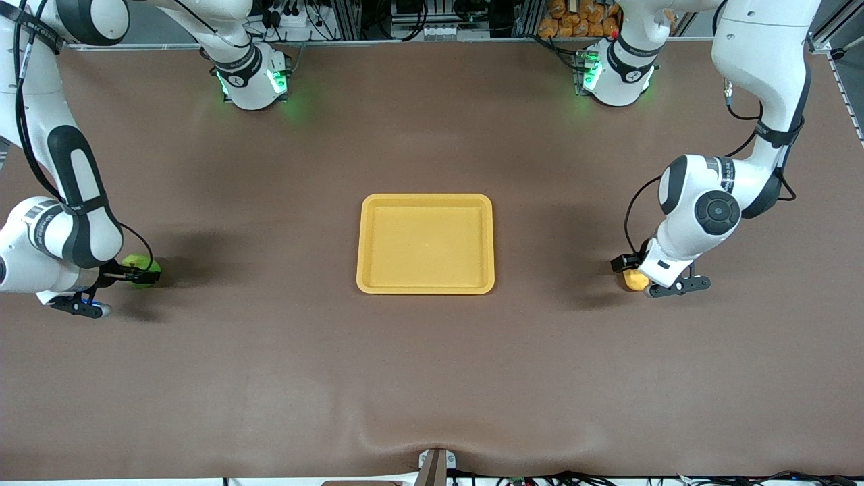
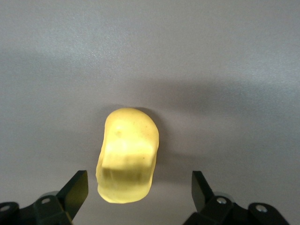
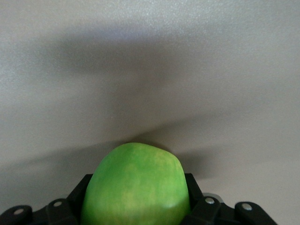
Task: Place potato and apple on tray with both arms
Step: 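Close the right gripper on the apple while the left gripper grasps the potato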
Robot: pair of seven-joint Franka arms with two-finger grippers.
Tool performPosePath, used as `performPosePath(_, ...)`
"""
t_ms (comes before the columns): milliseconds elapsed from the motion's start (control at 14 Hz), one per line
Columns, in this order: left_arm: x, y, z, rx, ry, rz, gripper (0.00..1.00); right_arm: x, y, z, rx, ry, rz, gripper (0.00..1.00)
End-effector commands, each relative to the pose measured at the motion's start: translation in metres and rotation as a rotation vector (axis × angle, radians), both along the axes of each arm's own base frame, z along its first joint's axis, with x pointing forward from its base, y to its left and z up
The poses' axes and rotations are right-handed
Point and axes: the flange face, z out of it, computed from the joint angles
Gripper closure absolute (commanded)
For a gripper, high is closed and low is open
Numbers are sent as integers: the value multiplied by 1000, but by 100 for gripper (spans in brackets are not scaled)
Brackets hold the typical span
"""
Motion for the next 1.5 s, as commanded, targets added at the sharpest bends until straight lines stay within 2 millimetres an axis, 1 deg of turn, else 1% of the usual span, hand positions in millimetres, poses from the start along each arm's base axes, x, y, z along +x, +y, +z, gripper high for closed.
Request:
performPosePath(0, 5, 2, -3, 15, -9, 7, 10, -5, 0, 2, 16, 21, 4, 78)
performPosePath(71, 5, 3, -4, 17, -8, 5, 14, -6, 4, 1, 24, 43, 6, 80)
performPosePath(286, 5, 4, -7, 28, -4, -7, 21, -2, 6, 13, 35, 76, 4, 81)
performPosePath(357, 5, 4, -7, 29, -6, -7, 21, -1, 9, 15, 38, 86, 1, 92)
performPosePath(429, 5, 4, -10, 29, -3, -9, 21, 1, 16, 20, 45, 98, -2, 100)
performPosePath(500, 6, 4, -11, 33, -2, -13, 21, 8, 21, 32, 48, 113, 0, 100)
performPosePath(714, 5, 4, -15, 37, 1, -20, 21, 19, 25, 69, 82, 189, 0, 100)
performPosePath(786, 5, 4, -16, 36, 1, -20, 22, 25, 33, 80, 85, 192, 12, 100)
performPosePath(929, 5, 4, -16, 37, 1, -22, 26, 34, 39, 100, 84, 186, 25, 100)
performPosePath(1000, 5, 4, -16, 37, 1, -22, 29, 37, 39, 108, 82, 179, 29, 100)
performPosePath(1143, 5, 3, -17, 37, 2, -23, 34, 39, 41, 111, 102, 171, 31, 100)
performPosePath(1286, 5, 4, -17, 37, 3, -26, 41, 37, 56, 134, 112, 178, 41, 100)
performPosePath(1357, 5, 4, -17, 37, 3, -28, 45, 37, 67, 138, 118, 197, 56, 100)
performPosePath(1429, 6, 4, -16, 38, 2, -34, 51, 37, 75, 146, 121, 200, 66, 100)
